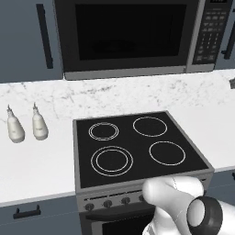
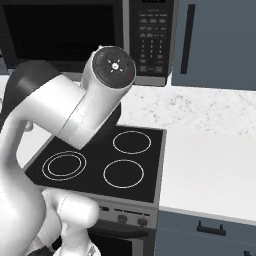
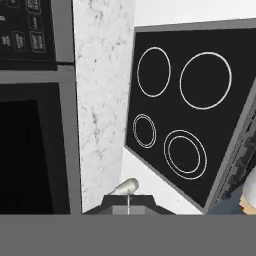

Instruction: Open the microwave, place the bowl with waffle inside the microwave, then close the microwave door and turn it on.

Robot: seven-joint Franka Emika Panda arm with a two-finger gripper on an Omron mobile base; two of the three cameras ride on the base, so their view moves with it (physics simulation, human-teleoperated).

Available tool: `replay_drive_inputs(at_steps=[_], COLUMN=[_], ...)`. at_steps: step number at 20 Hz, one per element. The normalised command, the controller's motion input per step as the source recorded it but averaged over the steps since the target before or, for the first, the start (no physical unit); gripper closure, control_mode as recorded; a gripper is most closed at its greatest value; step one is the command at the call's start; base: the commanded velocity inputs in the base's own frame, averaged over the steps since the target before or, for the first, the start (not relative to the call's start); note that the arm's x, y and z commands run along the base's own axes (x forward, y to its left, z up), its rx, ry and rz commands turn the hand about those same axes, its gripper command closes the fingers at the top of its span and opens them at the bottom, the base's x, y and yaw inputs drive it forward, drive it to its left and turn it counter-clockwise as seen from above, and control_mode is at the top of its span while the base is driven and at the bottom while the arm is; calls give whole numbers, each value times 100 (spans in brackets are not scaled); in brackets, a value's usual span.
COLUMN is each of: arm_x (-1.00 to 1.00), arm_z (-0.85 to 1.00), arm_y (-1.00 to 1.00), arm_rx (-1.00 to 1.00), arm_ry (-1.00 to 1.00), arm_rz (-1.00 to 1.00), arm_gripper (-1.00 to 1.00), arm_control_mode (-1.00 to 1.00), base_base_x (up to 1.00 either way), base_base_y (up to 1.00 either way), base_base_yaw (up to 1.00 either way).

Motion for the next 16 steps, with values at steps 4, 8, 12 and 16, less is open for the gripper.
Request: replay_drive_inputs(at_steps=[4, 8, 12, 16], arm_x=[-2, 13, 36, 49], arm_z=[0, 0, -1, -6], arm_y=[-53, -32, -27, -20], arm_rx=[5, 0, 0, 0], arm_ry=[-26, -11, 0, -1], arm_rz=[11, 11, 12, 11], arm_gripper=[100, 100, 100, 100], arm_control_mode=[-100, -100, -100, -100], base_base_x=[0, 0, 0, 0], base_base_y=[0, 0, 0, 0], base_base_yaw=[0, 0, 0, 0])
